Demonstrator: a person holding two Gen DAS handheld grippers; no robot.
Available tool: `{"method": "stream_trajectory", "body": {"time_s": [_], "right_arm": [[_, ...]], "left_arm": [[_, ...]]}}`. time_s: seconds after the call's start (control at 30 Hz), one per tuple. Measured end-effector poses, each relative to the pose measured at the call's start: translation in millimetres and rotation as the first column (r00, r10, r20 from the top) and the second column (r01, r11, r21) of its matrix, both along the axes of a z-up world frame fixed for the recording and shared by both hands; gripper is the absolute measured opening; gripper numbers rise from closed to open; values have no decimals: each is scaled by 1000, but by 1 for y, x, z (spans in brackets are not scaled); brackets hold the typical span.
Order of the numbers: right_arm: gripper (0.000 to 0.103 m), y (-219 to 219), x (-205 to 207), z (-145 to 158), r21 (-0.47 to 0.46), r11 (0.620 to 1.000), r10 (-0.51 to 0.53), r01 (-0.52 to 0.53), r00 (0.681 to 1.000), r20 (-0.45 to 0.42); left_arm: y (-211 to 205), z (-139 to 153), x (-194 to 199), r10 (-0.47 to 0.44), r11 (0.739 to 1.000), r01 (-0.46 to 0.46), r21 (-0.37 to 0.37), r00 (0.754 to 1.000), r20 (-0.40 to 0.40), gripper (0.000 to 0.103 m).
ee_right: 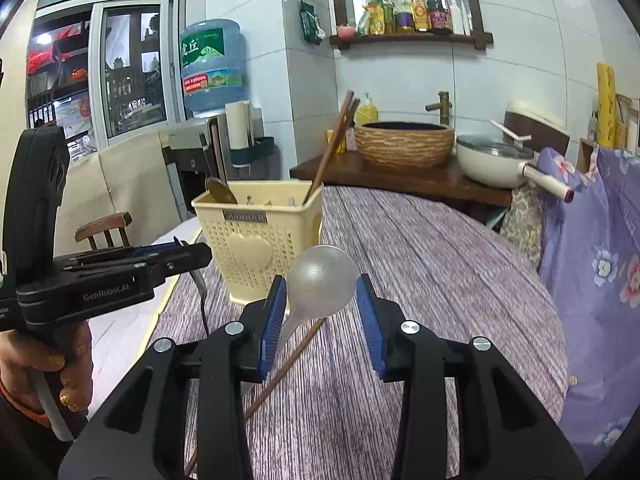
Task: Organize utensils
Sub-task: 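Lift both spoons and carry them over the cream holder, then open both tools to drop the spoons into the holder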
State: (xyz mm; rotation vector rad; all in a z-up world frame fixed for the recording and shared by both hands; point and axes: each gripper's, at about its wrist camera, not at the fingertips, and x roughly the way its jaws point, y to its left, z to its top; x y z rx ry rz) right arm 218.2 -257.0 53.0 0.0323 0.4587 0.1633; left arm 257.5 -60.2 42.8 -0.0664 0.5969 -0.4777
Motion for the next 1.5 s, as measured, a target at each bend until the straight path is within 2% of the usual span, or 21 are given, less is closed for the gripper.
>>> {"method": "stream_trajectory", "body": {"time_s": [0.13,0.27,0.47,0.6,0.77,0.93,1.2,1.33,1.4,1.47,1.5], "right_arm": [[37,6,11,21,-35,999,5,-3,999,52],[37,11,31,48,-67,998,-11,18,994,111],[37,25,62,93,-137,985,-67,106,964,259],[37,38,87,107,-210,961,-102,179,938,331],[37,49,104,94,-277,931,-128,239,922,365],[37,56,112,68,-321,917,-119,235,932,343],[38,51,115,27,-274,952,-75,135,973,218],[38,54,113,9,-276,957,-44,92,983,176],[38,51,110,3,-254,964,-35,77,986,166],[41,47,107,-1,-231,970,-42,78,987,156],[43,44,105,-3,-207,975,-45,76,988,149]], "left_arm": [[5,22,4,0,1000,1,-26,1000,25,35],[9,62,10,32,998,-27,-50,993,111,35],[9,119,32,132,990,-115,-83,961,242,35],[3,135,52,191,981,-174,-84,933,305,35],[-7,117,68,226,974,-214,-74,914,336,35],[-12,83,74,223,975,-219,-45,930,292,35],[-11,55,73,187,982,-188,-15,957,222,35],[-11,42,69,168,985,-173,6,965,200,35],[-8,40,65,165,986,-168,-1,968,188,38],[-3,39,60,174,985,-174,-16,967,187,54],[1,39,55,187,982,-185,-27,964,191,57]]}}
